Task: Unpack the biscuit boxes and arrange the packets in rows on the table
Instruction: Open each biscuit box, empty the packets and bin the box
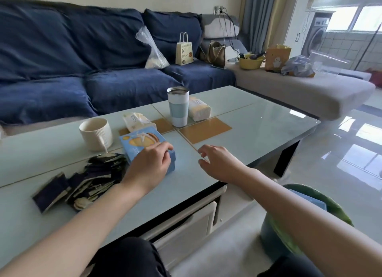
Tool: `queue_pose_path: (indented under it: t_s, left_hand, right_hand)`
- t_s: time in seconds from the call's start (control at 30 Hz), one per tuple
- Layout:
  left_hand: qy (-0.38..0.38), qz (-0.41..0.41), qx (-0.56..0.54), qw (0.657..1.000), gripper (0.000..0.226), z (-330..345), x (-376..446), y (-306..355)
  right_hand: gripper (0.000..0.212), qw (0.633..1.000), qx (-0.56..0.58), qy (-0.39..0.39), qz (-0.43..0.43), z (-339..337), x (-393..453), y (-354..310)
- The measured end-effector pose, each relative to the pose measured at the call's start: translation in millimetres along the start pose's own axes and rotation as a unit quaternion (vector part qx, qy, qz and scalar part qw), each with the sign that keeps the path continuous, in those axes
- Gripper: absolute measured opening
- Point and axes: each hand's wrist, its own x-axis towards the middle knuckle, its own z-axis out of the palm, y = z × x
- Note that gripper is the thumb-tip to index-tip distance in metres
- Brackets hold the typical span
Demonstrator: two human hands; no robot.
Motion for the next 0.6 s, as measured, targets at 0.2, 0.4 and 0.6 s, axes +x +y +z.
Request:
queue_pose_path:
  t_s: [0.2,0.4,0.6]
  left_hand:
    - [0.075,-0.087,0.022,0.993,0.02,-12,-5,-44]
    - [0.097,-0.257,-0.022,0.961,0.045,-7,-6,-67]
    - [0.036,-0.354,-0.057,0.933,0.042,1,3,-72]
  right_hand:
    - [0.042,0.998,0.054,-0.034,0.016,17,36,-36]
    - [0.041,0.99,0.107,-0.058,0.073,28,67,-61]
    - [0.035,0.976,0.141,-0.073,0.151,36,89,-78]
